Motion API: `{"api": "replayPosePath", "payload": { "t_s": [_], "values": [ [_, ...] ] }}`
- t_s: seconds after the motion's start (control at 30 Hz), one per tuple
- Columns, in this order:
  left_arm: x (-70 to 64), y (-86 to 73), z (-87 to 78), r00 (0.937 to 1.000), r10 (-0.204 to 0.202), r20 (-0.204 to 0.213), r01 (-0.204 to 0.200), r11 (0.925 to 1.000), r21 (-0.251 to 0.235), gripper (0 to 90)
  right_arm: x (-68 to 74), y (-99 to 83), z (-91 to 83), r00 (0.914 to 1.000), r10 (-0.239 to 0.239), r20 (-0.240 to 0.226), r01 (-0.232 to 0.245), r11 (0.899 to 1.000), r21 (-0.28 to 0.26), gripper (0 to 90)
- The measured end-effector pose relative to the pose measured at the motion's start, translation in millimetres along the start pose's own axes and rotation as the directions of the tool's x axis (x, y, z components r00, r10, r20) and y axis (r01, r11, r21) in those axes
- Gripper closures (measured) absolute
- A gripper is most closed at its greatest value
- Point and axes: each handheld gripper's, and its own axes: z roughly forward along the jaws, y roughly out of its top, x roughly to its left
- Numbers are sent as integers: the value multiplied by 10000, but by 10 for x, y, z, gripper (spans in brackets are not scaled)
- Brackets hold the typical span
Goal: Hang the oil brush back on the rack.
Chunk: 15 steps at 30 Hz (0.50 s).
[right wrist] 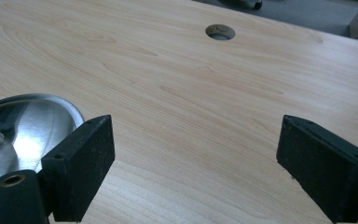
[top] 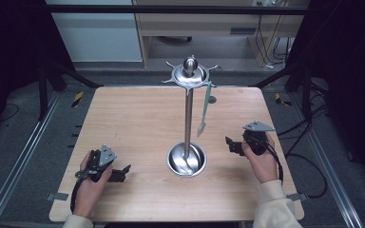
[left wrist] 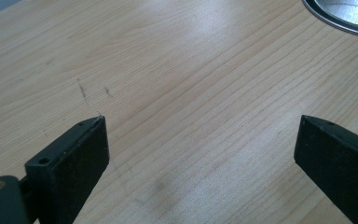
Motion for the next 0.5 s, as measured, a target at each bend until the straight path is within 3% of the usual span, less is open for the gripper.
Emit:
{"api": "replayPosePath", "payload": {
  "t_s": [0.5],
  "values": [
    [-2,1,1,10000,32,16,-32,10000,37,27,-82,-172,136,9985,530,-167,-528,9985,116,127]
  ]
}}
